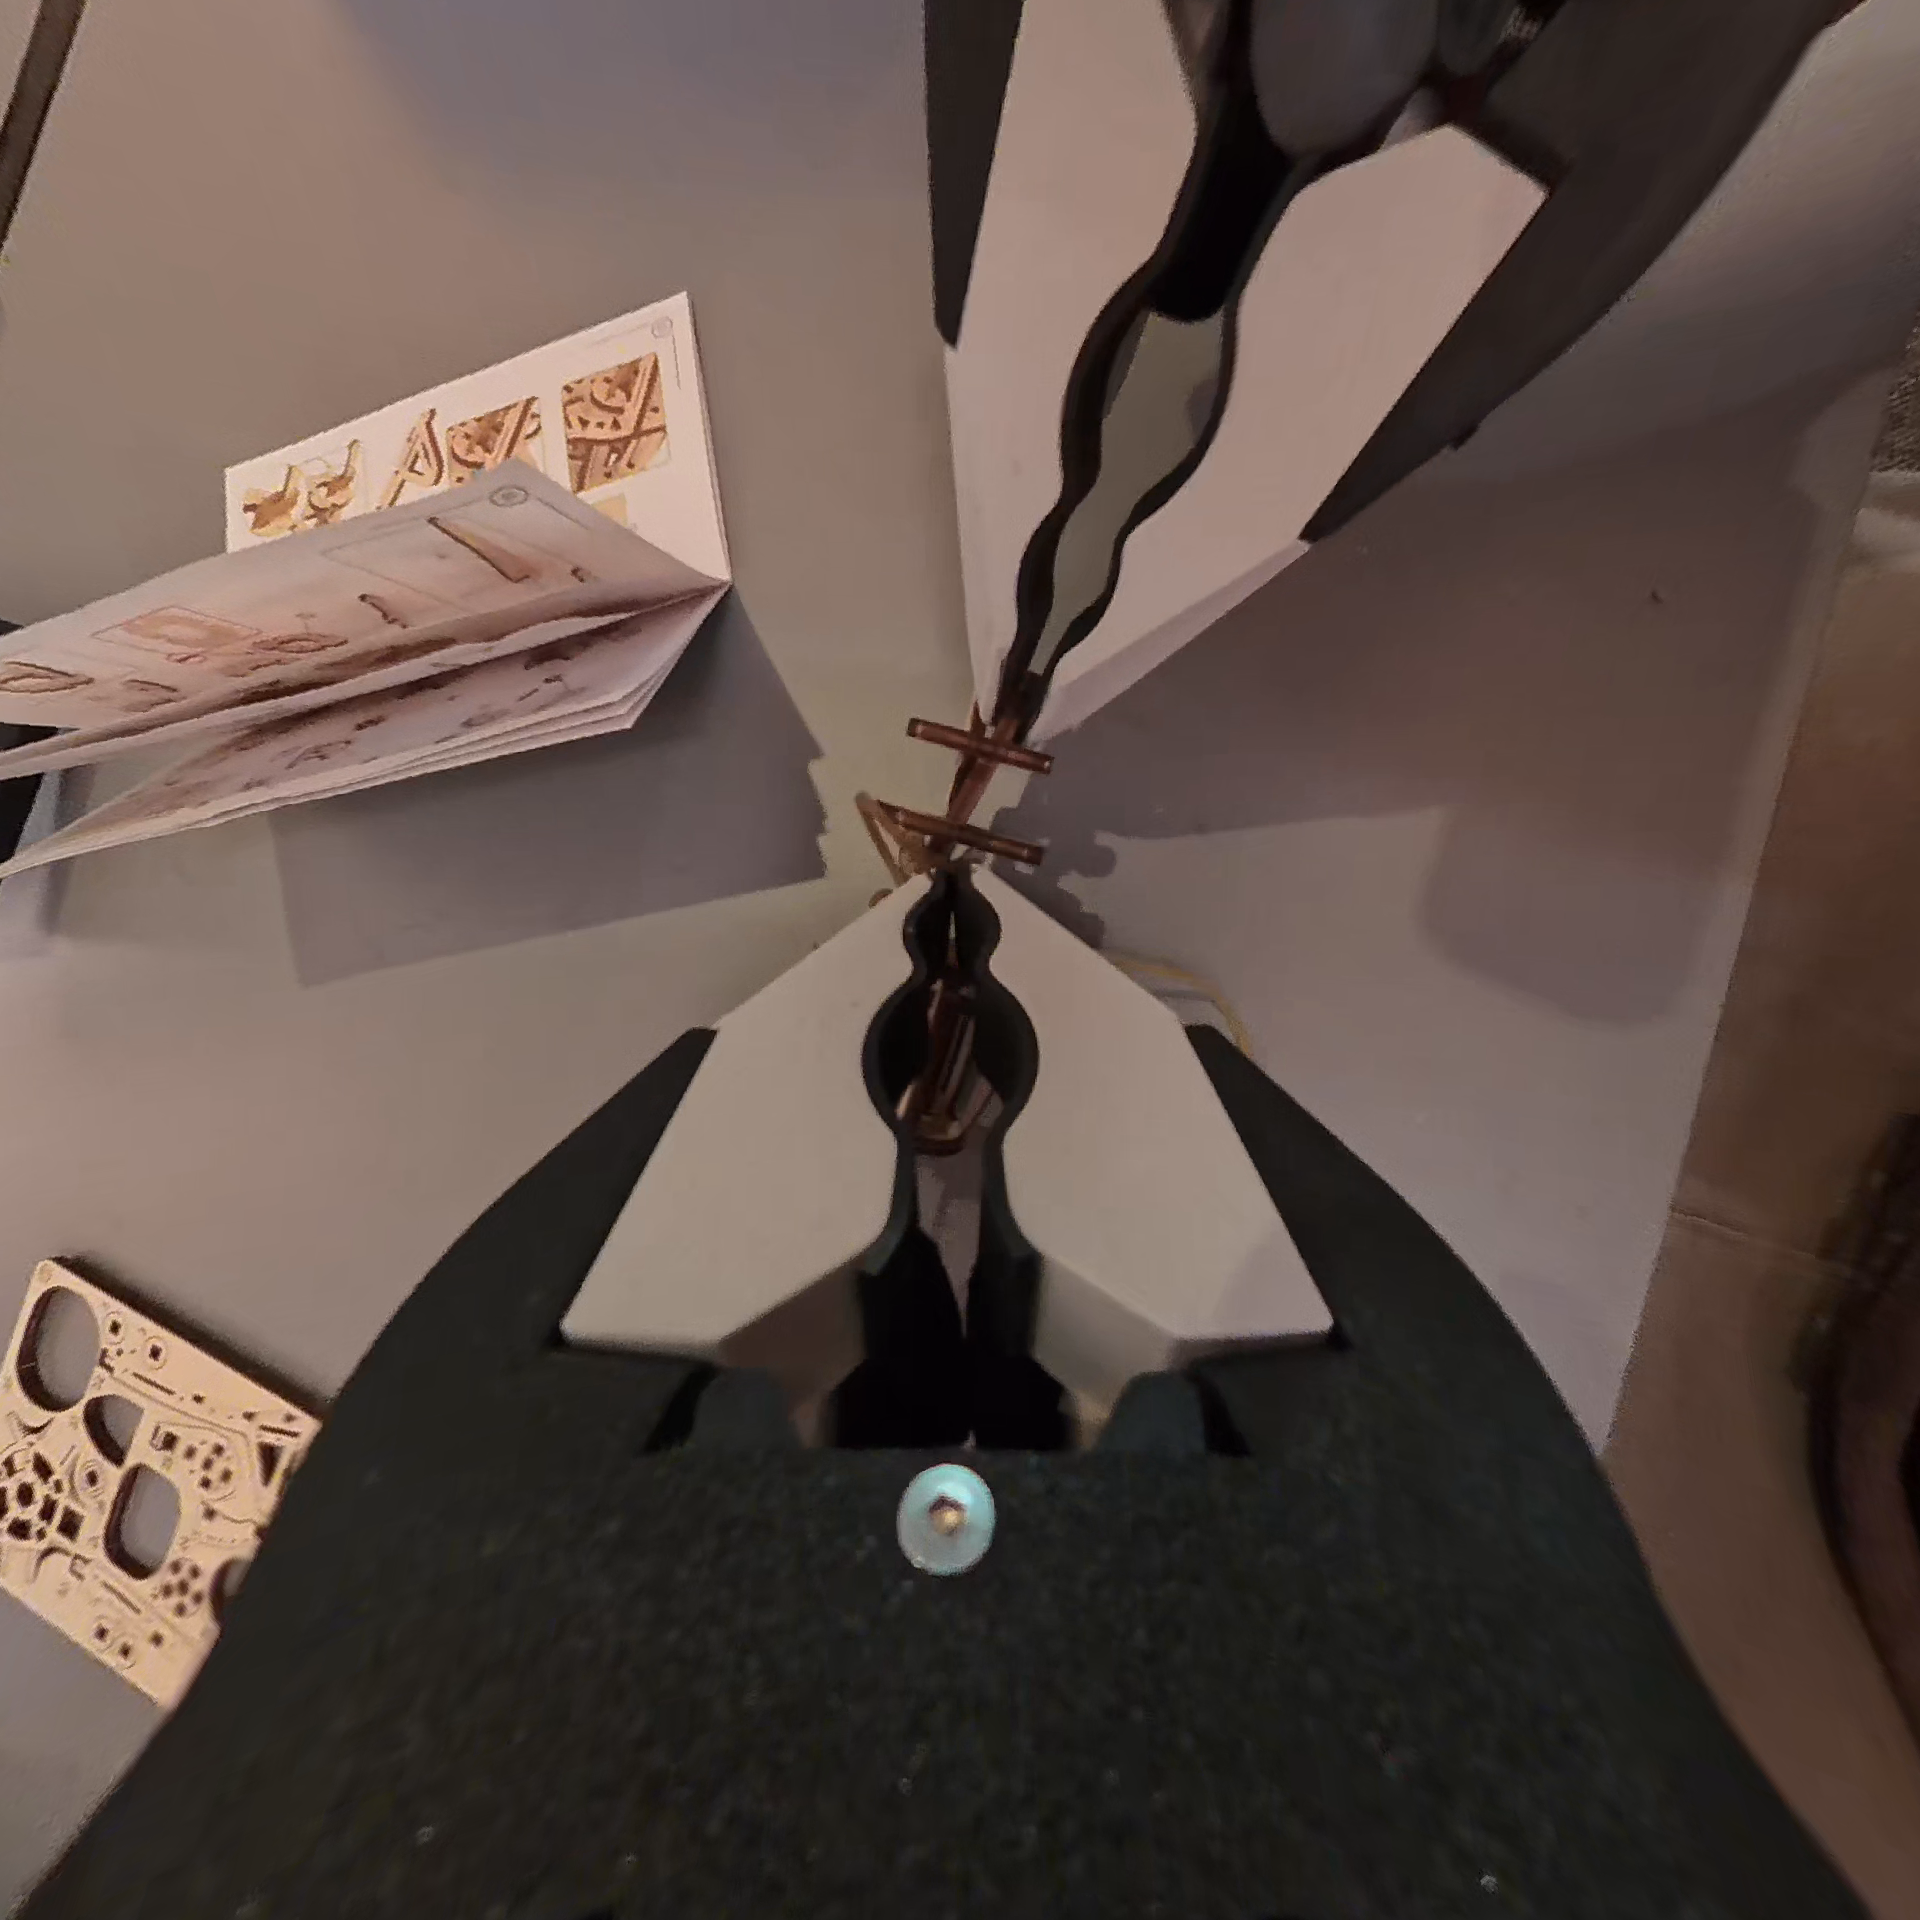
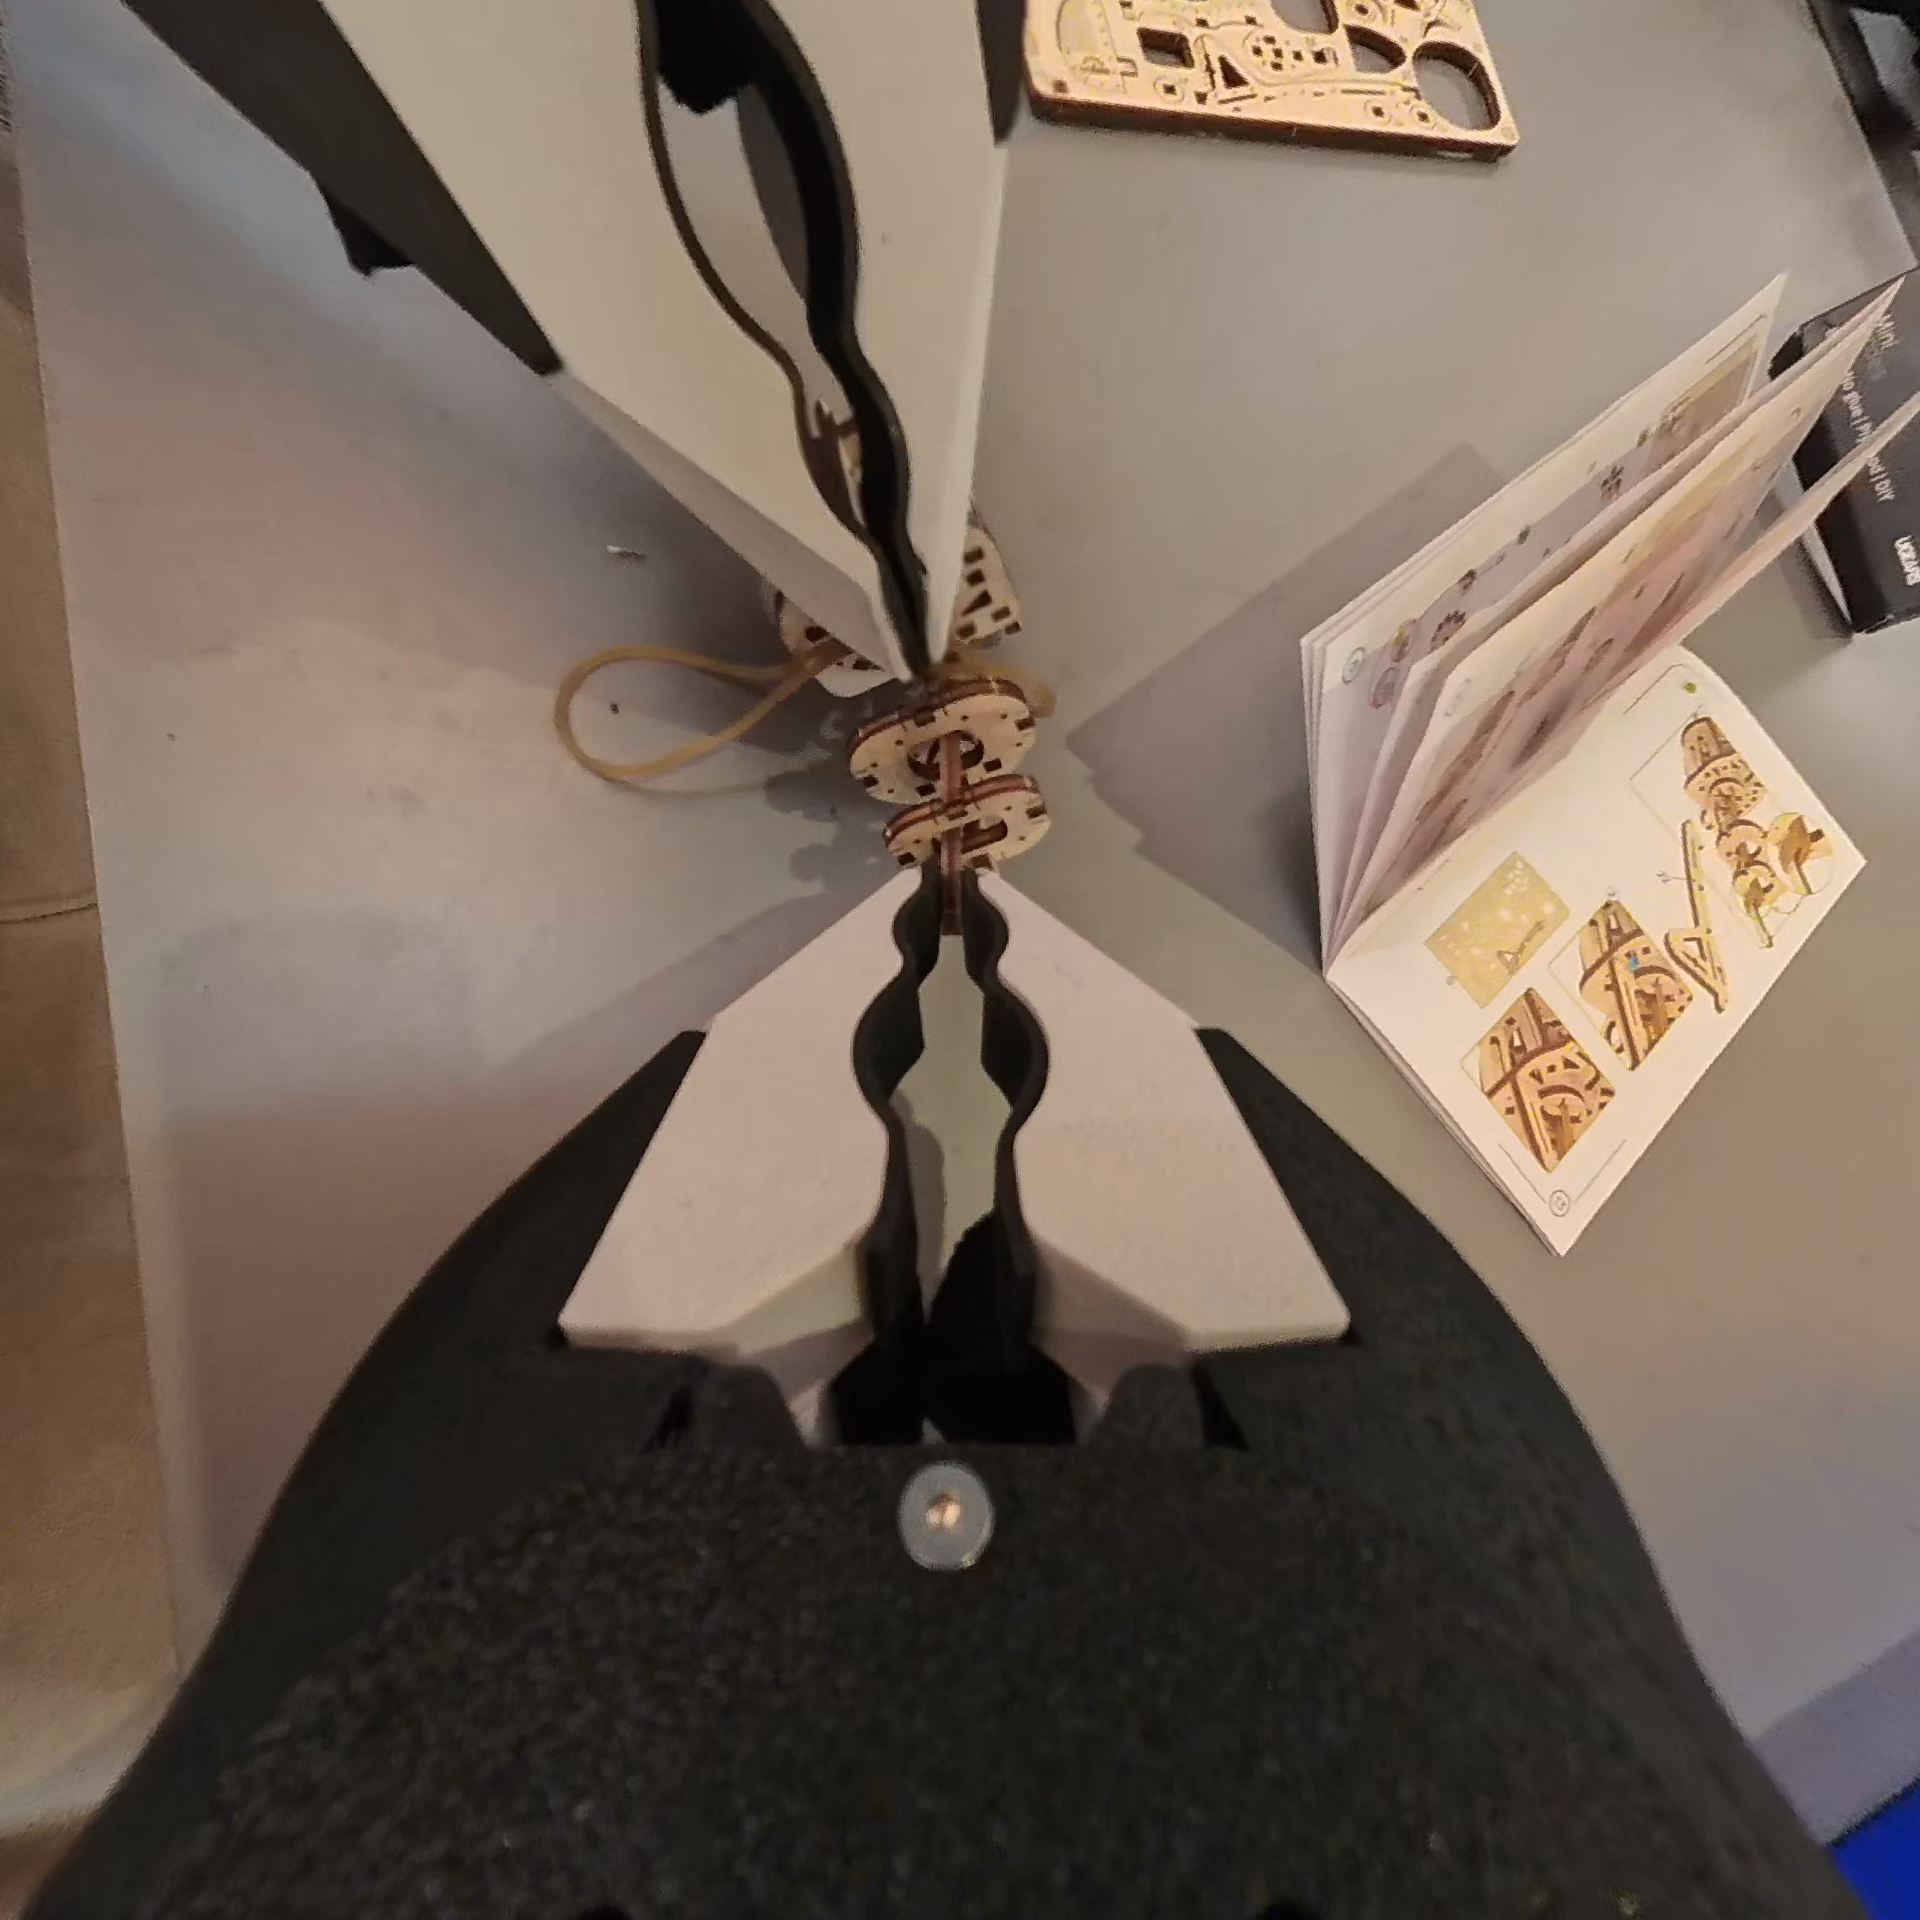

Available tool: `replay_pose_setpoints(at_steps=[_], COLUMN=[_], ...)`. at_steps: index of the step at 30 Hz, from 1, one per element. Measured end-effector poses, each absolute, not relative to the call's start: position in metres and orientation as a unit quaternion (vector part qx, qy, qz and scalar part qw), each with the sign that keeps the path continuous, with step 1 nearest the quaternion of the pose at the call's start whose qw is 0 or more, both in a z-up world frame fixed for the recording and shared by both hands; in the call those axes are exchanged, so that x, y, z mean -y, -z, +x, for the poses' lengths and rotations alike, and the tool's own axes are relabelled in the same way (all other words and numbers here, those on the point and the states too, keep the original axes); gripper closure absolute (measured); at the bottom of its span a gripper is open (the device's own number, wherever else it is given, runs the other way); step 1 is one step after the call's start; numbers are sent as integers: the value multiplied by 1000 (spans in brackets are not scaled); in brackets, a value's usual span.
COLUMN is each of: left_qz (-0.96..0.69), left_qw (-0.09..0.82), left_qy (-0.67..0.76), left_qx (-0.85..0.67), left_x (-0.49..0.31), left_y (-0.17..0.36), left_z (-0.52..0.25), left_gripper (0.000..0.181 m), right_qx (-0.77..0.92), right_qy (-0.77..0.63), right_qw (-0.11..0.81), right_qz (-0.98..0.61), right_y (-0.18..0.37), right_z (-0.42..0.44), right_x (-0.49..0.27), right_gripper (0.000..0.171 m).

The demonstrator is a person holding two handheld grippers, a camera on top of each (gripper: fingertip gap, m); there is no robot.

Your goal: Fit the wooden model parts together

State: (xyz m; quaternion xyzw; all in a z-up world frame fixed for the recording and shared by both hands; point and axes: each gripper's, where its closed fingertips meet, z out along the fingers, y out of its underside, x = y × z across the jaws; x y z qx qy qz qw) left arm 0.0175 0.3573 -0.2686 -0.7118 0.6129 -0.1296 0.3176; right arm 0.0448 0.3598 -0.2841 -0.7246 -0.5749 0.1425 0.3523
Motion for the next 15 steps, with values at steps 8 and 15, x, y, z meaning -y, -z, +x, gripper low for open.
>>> replay_pose_setpoints(at_steps=[8, 15], left_qz=[-718, -713], left_qw=[335, 330], left_qy=[110, 99], left_qx=[-600, -611], left_x=[-359, -361], left_y=[267, 275], left_z=[18, 22], left_gripper=[169, 181], right_qx=[577, 573], right_qy=[-144, -148], right_qw=[354, 358], right_qz=[-722, -722], right_y=[284, 282], right_z=[45, 47], right_x=[-360, -360], right_gripper=[169, 169])
